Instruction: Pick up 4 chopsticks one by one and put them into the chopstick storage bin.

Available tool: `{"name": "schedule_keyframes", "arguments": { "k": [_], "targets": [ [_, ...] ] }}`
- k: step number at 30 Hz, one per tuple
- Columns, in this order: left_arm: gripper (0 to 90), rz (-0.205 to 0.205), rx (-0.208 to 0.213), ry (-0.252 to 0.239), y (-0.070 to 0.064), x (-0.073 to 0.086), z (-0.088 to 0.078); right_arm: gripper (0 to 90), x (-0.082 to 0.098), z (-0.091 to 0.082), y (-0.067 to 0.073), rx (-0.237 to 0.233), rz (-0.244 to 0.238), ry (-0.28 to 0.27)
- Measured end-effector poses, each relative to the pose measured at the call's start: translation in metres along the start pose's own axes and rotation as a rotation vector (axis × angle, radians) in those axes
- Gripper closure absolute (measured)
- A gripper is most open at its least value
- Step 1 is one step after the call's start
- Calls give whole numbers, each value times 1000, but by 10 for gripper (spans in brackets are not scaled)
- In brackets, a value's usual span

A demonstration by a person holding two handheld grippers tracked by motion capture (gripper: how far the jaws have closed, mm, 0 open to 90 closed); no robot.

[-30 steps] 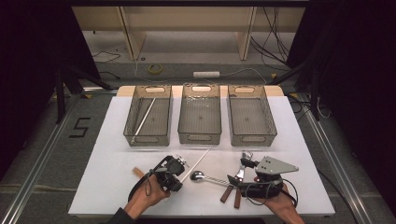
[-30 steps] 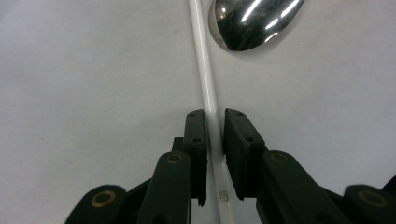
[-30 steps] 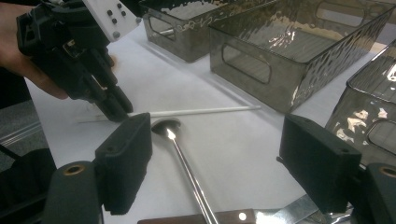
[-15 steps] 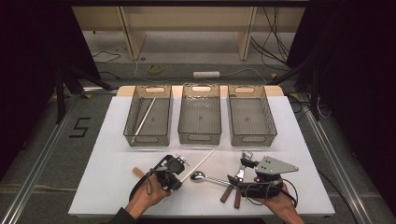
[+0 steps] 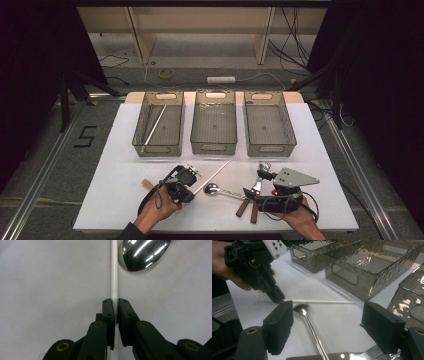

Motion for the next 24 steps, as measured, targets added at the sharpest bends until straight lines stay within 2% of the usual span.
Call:
{"name": "schedule_keyframes", "arguments": {
  "k": [5, 14, 24],
  "targets": [
    [839, 0, 0, -53, 2, -5, -10, 265, 0, 0, 0, 1, 0, -1],
    [840, 13, 6, -117, 3, -11, -29, 265, 0, 0, 0, 0, 1, -1],
    [840, 26, 22, -206, 2, -20, -58, 265, 0, 0, 0, 1, 1, 0]
  ]
}}
Point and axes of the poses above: each handheld gripper's, and its own axes: z roughly forward along the jaws, x roughly out of its underside, y roughly to its left, the point moved 7 cm from there along z, roughly forward along the jaws, and after that the axes turned 5 degrees about -y, right-handed, at the moved point
